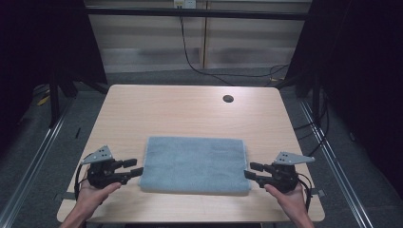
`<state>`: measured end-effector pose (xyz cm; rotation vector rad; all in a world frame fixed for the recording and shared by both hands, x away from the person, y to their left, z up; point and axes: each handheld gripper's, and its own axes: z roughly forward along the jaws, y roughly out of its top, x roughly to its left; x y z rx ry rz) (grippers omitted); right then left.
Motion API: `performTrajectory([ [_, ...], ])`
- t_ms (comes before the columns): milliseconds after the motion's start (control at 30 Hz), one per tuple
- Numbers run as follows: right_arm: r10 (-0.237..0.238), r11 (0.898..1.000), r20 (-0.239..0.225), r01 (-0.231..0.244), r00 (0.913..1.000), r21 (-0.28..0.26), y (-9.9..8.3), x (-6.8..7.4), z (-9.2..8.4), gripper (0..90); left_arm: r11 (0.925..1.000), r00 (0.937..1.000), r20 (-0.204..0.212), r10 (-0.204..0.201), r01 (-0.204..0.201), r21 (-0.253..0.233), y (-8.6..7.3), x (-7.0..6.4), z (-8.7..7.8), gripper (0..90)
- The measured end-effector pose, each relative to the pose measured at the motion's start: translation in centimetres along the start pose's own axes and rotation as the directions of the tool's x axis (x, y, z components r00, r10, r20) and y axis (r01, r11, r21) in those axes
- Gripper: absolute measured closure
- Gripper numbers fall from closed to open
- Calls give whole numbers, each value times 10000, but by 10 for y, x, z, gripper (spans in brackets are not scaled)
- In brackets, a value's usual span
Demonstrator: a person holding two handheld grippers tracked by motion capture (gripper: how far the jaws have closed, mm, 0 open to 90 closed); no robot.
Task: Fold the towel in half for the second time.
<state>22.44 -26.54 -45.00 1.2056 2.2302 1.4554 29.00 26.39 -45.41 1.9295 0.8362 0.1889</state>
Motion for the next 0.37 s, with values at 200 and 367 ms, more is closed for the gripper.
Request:
performTrajectory([
  [200, 556, 9984, 1176, -542, 9915, -152, -12, -18, 1, 424, 9990, 9938, -1062, -314, 345, 271, -20, 20, 0, 380],
  [367, 709, 9975, 1343, -706, 9884, -67, -17, -21, 0, 355, 9983, 9885, -1392, -585, 588, -16, -31, 19, -11, 303],
])
